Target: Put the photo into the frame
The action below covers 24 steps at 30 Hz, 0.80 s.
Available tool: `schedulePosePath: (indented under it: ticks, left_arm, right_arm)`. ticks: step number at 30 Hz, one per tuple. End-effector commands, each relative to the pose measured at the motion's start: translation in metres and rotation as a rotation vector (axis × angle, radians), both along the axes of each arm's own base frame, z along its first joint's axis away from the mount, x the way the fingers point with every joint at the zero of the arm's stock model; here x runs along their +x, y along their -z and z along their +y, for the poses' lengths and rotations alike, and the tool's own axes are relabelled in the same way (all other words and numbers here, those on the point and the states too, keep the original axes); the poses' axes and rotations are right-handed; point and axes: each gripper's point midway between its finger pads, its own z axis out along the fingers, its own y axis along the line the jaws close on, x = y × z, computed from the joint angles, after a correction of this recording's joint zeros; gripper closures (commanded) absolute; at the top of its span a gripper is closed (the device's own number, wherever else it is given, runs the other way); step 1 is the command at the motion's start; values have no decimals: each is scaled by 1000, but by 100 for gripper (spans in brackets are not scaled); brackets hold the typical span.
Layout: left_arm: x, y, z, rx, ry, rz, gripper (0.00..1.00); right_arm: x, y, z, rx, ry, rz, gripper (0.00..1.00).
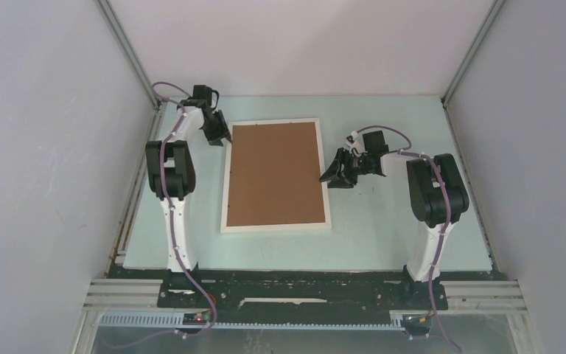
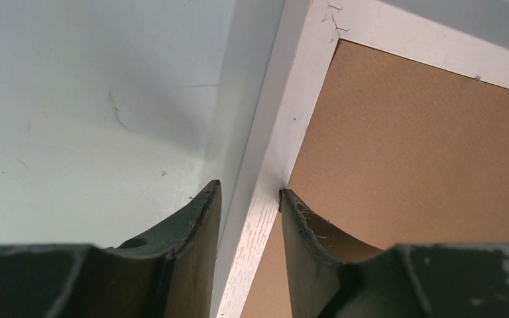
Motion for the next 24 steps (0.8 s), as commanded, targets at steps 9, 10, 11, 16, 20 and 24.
schedulePosePath:
  ticks: [9,10,11,16,20,24]
  left_arm:
    - [-19,14,-11,59,39,55,71]
    - [-19,15,-12,61,40,56,71]
    - [-18,16,-13,62,41,55,70]
    - [-18,-2,-25,-1,72,-8,53]
    - [-21,-36,-17,-48,43,-103,33]
    - [-39,-28,-15,-116,33,-84,23]
  right_arm:
    - [4,-29,14,51,-53,-75,42]
    - [4,-30,14,50,-52,-78,42]
    - [4,-30,14,49,-53,-78,42]
    - [5,-24,12,29,-46,-78,42]
    - [7,-17,7,-42,-39,-80,41]
    - [13,-15,-6,-181,-9,-112,33]
